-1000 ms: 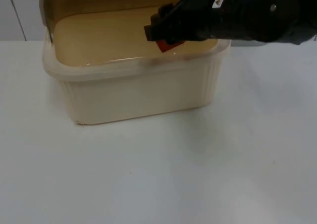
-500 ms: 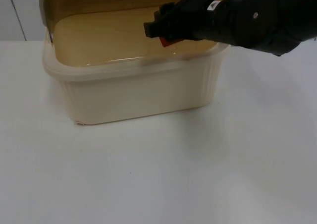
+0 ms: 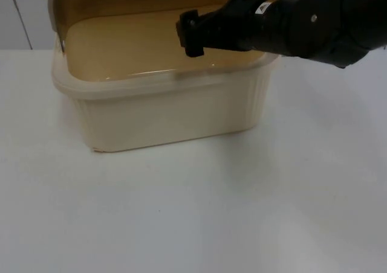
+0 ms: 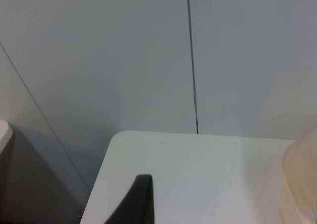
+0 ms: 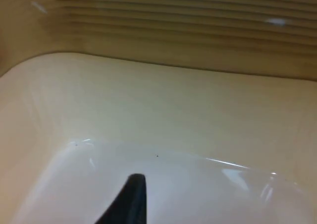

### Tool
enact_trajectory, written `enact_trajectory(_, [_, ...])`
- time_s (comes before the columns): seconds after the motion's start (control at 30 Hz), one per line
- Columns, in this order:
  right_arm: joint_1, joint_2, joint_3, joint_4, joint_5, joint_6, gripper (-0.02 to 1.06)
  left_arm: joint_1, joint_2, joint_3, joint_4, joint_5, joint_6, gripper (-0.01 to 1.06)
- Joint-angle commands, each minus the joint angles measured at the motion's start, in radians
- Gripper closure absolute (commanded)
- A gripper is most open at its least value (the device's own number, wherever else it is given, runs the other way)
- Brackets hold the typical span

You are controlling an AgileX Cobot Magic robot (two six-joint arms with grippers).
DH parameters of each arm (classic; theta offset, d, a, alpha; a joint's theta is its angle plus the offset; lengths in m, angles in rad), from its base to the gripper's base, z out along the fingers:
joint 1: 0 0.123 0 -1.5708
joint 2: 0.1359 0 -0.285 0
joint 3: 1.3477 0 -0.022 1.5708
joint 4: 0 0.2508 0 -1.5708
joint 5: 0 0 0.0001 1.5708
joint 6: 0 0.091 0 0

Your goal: Open the box lid with the left hand, place the block into the box with the right hand, then close the box lid with the left hand.

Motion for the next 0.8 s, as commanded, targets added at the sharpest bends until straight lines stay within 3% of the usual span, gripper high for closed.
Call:
enact_trajectory(0.0, [-0.002, -0.004, -0.007, -0.003, -0.009, -0.009, -0.01, 0.002, 0.002, 0.002, 0.005, 0.010, 0.001, 0.00])
enact_trajectory(0.3, [-0.002, -0.076, -0.007, -0.004, 0.034, -0.056, -0.01, 0.002, 0.002, 0.002, 0.009, 0.010, 0.001, 0.00])
enact_trajectory(0.4, [-0.002, -0.122, -0.007, -0.004, 0.106, -0.056, -0.01, 0.002, 0.002, 0.002, 0.009, 0.010, 0.001, 0.00])
enact_trajectory(0.67, [-0.002, -0.270, -0.007, 0.002, 0.467, -0.042, -0.01, 0.002, 0.002, 0.002, 0.009, 0.010, 0.001, 0.00])
enact_trajectory(0.77, [-0.002, -0.297, -0.007, 0.002, 0.524, -0.042, -0.01, 0.002, 0.002, 0.002, 0.009, 0.010, 0.001, 0.00])
